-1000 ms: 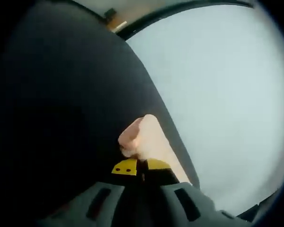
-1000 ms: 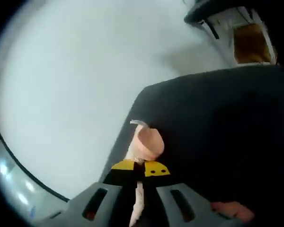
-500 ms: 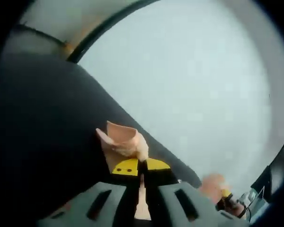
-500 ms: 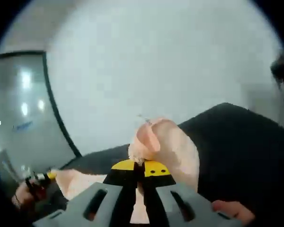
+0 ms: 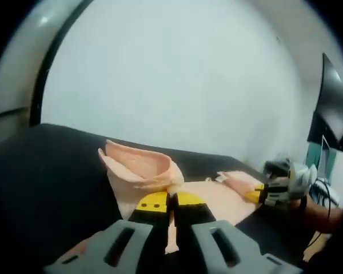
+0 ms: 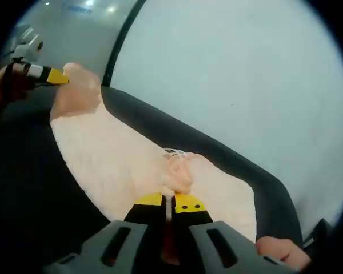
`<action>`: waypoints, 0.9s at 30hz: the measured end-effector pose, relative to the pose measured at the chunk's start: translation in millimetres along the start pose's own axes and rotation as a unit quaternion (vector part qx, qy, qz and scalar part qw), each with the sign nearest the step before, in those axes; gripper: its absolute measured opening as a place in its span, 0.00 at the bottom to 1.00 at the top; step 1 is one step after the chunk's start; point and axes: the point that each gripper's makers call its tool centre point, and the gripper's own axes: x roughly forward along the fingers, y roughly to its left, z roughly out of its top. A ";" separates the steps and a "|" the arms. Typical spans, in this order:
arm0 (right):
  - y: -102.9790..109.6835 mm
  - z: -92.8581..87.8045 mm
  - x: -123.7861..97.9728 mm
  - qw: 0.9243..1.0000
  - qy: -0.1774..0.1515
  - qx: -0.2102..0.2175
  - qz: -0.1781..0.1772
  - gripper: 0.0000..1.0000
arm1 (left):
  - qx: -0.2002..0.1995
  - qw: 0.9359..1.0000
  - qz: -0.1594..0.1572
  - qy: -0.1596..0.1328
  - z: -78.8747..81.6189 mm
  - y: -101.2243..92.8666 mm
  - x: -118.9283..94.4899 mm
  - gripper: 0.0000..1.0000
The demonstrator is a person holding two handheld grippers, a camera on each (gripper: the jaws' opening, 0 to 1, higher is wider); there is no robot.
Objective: Fold the towel on the table until its edges align and the towel forms a compact rectangular stack.
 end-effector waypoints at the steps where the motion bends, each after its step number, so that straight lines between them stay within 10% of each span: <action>1: 3.5 -3.5 2.7 1.000 0.012 -0.015 0.011 0.02 | 0.021 1.000 -0.007 0.011 -3.9 -8.3 2.6 0.06; 9: 12.6 -9.4 -11.7 0.997 0.030 -0.065 0.035 0.03 | 0.133 0.980 -0.105 0.106 -41.9 -73.8 30.3 0.06; 13: 35.6 -11.1 -23.0 0.991 0.038 -0.055 0.112 0.23 | 0.181 0.964 -0.138 0.136 -51.5 -88.1 45.7 0.06; 16: 35.0 2.3 -39.7 0.991 0.005 -0.007 0.131 0.40 | 0.133 0.975 -0.130 0.124 -39.4 -78.9 55.0 0.06; 21: -5.5 17.0 -74.2 0.987 -0.129 0.061 0.072 0.34 | 0.109 0.983 -0.129 0.075 2.6 -72.3 36.6 0.06; 23: -27.9 -0.6 -81.1 0.987 -0.154 0.052 0.016 0.29 | 0.153 0.974 -0.148 0.083 13.2 -83.1 32.4 0.06; 27: -47.9 -46.9 -76.7 0.991 -0.112 0.067 -0.018 0.28 | 0.241 0.935 -0.168 0.197 -15.5 -98.1 46.3 0.06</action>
